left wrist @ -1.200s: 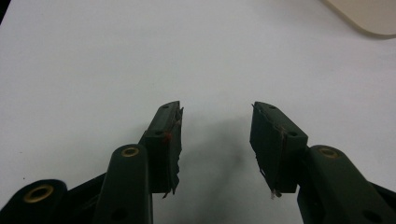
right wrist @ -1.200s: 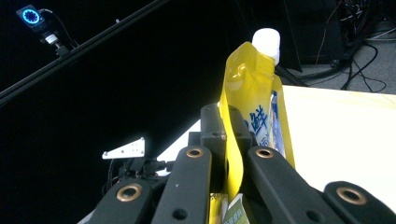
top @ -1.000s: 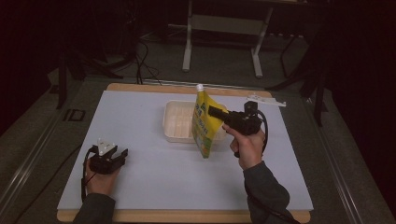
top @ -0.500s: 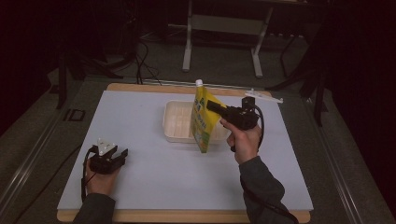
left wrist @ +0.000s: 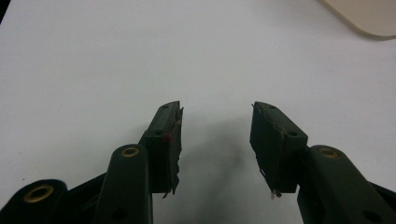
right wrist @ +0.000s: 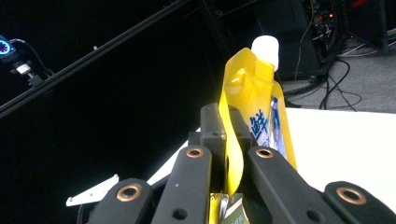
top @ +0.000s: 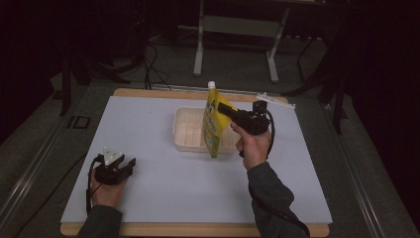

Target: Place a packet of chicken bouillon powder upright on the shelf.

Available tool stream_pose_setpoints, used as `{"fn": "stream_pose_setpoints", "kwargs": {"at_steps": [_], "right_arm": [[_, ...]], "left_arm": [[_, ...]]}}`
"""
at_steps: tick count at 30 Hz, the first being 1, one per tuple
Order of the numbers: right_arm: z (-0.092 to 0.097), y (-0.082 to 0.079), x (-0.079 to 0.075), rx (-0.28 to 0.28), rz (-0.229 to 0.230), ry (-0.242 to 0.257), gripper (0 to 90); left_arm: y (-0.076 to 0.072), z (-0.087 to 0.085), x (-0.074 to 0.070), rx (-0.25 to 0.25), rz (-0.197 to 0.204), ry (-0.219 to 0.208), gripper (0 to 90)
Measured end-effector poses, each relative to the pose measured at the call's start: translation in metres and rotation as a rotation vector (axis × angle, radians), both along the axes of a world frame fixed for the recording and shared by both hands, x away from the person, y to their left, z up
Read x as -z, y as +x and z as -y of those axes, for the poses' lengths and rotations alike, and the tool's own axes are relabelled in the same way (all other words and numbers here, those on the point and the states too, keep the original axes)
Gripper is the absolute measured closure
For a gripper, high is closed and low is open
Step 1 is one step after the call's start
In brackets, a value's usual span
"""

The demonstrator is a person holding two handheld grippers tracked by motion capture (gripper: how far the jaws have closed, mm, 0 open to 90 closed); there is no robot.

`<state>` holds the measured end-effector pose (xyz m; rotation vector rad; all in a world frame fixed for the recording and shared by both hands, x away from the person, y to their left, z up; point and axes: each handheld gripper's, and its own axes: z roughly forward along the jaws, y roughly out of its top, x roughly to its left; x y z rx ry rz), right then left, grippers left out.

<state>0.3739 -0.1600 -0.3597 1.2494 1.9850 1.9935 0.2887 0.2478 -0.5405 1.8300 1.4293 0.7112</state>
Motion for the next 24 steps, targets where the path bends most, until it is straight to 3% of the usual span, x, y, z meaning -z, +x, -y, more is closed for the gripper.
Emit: {"fn": "stream_pose_setpoints", "kwargs": {"at_steps": [24], "right_arm": [[-0.012,0.013,0.004,0.075,0.023,0.014,90.0]], "left_arm": [[0.0,0.0,0.0,0.001,0.001,-0.001,52.7]]}}
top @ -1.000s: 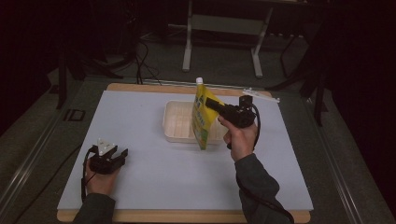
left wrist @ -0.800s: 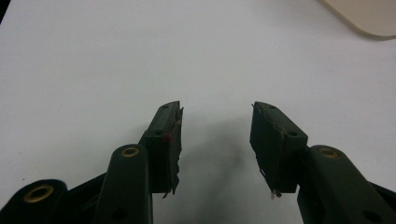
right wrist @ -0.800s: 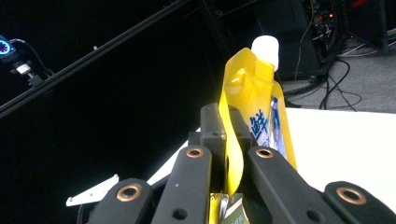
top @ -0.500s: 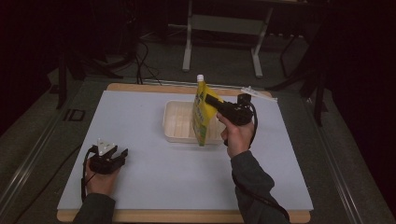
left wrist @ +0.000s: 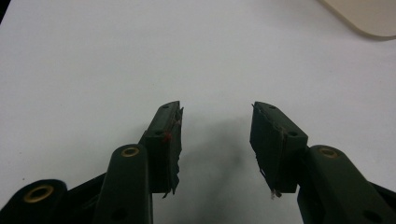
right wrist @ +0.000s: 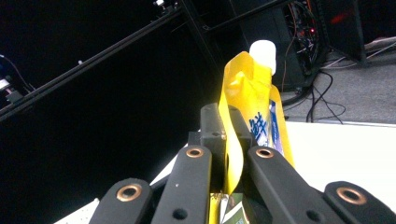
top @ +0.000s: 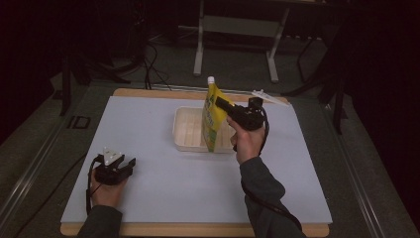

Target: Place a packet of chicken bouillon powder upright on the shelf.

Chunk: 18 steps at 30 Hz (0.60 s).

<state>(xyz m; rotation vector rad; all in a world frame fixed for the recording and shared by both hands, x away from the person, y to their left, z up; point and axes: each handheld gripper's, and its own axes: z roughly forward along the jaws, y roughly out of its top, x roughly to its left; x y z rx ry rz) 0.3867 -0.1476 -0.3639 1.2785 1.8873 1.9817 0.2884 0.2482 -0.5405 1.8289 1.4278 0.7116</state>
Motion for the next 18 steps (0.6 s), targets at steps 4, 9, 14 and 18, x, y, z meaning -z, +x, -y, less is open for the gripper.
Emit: {"fn": "stream_pose_setpoints", "kwargs": {"at_steps": [4,9,14,18], "right_arm": [[-0.005,0.002,0.001,0.01,0.0,-0.015,90.0],[-0.009,0.004,0.003,0.018,-0.002,-0.014,90.0],[-0.012,0.006,0.004,0.032,-0.001,-0.011,90.0],[-0.014,0.008,0.007,0.044,-0.002,-0.005,90.0]], "left_arm": [[0.0,0.0,0.0,0.0,0.0,-0.001,52.7],[0.0,-0.001,0.0,0.001,0.0,0.0,52.7],[0.0,-0.001,0.0,0.002,-0.001,-0.001,52.7],[0.0,-0.001,0.0,0.001,0.0,-0.002,52.6]]}}
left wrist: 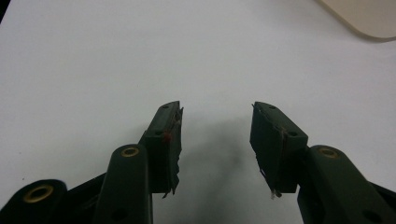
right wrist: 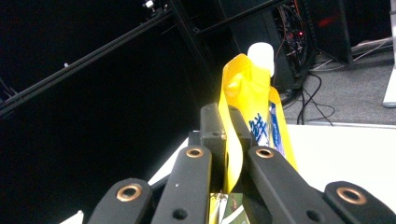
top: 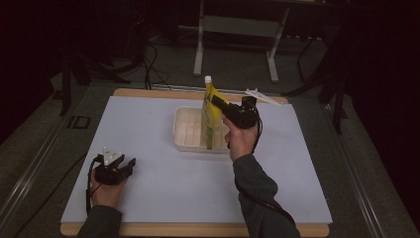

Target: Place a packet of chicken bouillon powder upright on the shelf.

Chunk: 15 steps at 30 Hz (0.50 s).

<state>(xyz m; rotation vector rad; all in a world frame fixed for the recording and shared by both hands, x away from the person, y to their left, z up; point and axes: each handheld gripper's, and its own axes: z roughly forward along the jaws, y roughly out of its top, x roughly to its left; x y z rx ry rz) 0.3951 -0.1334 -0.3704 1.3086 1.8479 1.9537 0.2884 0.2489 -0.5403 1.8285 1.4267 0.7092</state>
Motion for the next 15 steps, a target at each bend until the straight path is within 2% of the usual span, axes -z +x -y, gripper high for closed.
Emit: {"fn": "stream_pose_setpoints", "kwargs": {"at_steps": [4,13,15], "right_arm": [[-0.0017,0.0028,0.0015,0.011,-0.01,0.015,90.0],[-0.008,0.008,0.0051,0.016,-0.015,0.014,90.0],[-0.0085,0.0091,0.0059,0.024,-0.001,0.008,90.0]], "left_arm": [[0.0001,0.0,0.0,-0.001,0.0,-0.001,52.6],[0.0001,-0.0002,0.0,0.001,-0.001,-0.001,52.6],[-0.0001,-0.0002,-0.0001,0.001,0.001,-0.002,52.6]]}}
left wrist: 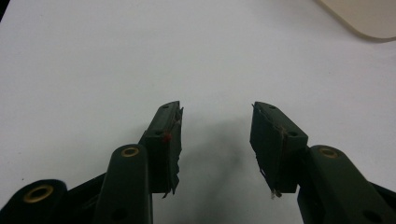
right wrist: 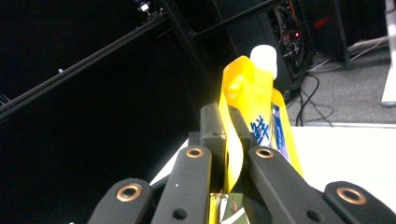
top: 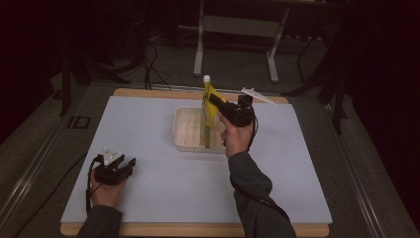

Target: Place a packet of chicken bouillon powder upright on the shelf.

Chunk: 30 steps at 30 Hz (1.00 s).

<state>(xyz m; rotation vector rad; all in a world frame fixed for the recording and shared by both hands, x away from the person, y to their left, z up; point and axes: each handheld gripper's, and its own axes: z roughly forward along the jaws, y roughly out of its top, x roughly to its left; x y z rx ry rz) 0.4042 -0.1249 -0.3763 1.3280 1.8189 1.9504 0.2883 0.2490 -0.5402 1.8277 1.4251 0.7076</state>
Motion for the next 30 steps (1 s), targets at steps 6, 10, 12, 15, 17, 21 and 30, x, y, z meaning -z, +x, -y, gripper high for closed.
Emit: {"fn": "stream_pose_setpoints", "kwargs": {"at_steps": [6,10,12,15,17,21,30], "right_arm": [[0.001,0.003,0.003,0.021,0.023,-0.014,90.0],[0.001,0.006,0.007,0.036,0.014,-0.013,90.0],[0.001,0.008,0.009,0.042,0.011,-0.016,90.0],[-0.002,0.009,0.011,0.049,0.011,-0.019,90.0],[-0.003,0.01,0.012,0.059,0.021,-0.029,90.0],[-0.005,0.012,0.014,0.066,0.037,-0.027,90.0],[-0.01,0.012,0.027,0.068,0.044,-0.058,90.0]], "left_arm": [[0.0,0.0,0.0,-0.002,0.001,-0.003,52.6],[0.0,0.0,0.0,-0.002,0.001,-0.002,52.7],[0.0,0.0,0.0,-0.002,0.001,-0.005,52.6],[0.0,0.0,0.0,-0.001,0.001,-0.005,52.6],[0.0,0.0,0.0,-0.001,-0.001,-0.007,52.6],[0.0,0.0,0.0,-0.001,0.001,-0.009,52.6],[0.0,0.0,0.0,-0.001,0.001,-0.011,52.6]]}}
